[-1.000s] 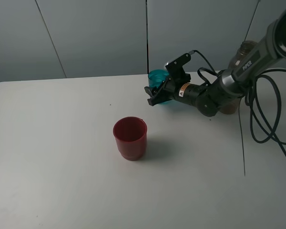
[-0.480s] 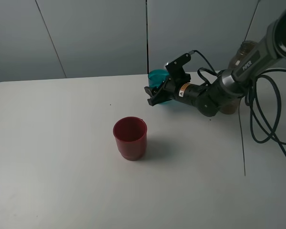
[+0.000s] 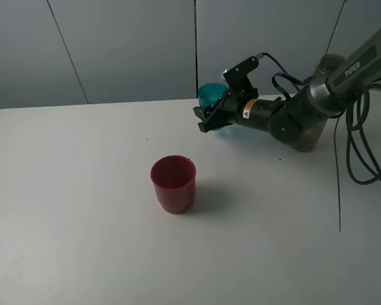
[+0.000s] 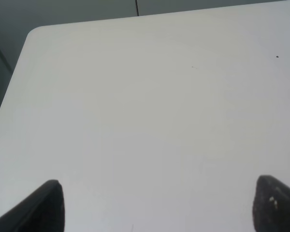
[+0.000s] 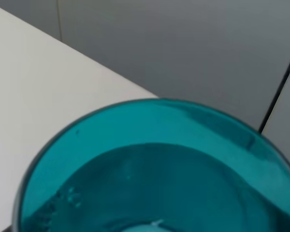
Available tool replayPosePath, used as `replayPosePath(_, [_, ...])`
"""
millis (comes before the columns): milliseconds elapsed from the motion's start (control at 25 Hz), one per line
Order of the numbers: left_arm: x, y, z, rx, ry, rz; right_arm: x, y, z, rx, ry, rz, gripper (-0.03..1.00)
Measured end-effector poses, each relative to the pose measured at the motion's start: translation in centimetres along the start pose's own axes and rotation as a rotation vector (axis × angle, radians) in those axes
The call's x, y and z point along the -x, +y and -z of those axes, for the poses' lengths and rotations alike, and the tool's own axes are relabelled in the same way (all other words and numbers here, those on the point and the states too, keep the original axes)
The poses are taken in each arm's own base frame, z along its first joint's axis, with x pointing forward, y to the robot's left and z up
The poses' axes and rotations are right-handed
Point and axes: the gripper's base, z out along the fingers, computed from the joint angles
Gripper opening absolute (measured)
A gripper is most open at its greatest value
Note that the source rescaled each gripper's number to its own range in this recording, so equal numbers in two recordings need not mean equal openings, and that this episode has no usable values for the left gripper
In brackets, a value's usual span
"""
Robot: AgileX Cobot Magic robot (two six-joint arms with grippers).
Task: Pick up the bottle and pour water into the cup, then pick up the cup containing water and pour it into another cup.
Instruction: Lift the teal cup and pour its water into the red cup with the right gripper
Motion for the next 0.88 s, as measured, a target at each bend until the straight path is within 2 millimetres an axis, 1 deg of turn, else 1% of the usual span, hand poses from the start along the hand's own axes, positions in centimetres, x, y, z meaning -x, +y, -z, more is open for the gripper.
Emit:
replayPosePath(200, [0.0,0.0,0.0,0.0,0.0,0.0,2.1,0.5,3.2,-0.003,-0.021,-0.003,0.07])
replayPosePath(400, [0.0,0.0,0.0,0.0,0.0,0.0,3.0,1.3,6.7,0.005,-0.02,0.022,0.07])
replayPosePath(560, [0.0,0.0,0.0,0.0,0.0,0.0,3.8,2.1,9.2,0.037,-0.024,0.094,0.07])
replayPosePath(720, [0.0,0.0,0.0,0.0,0.0,0.0,4.4,2.8,10.7,0.082,-0.018,0.176,0.07])
replayPosePath(880, [0.0,0.0,0.0,0.0,0.0,0.0,4.4,3.9,11.3,0.141,-0.01,0.243,0.07])
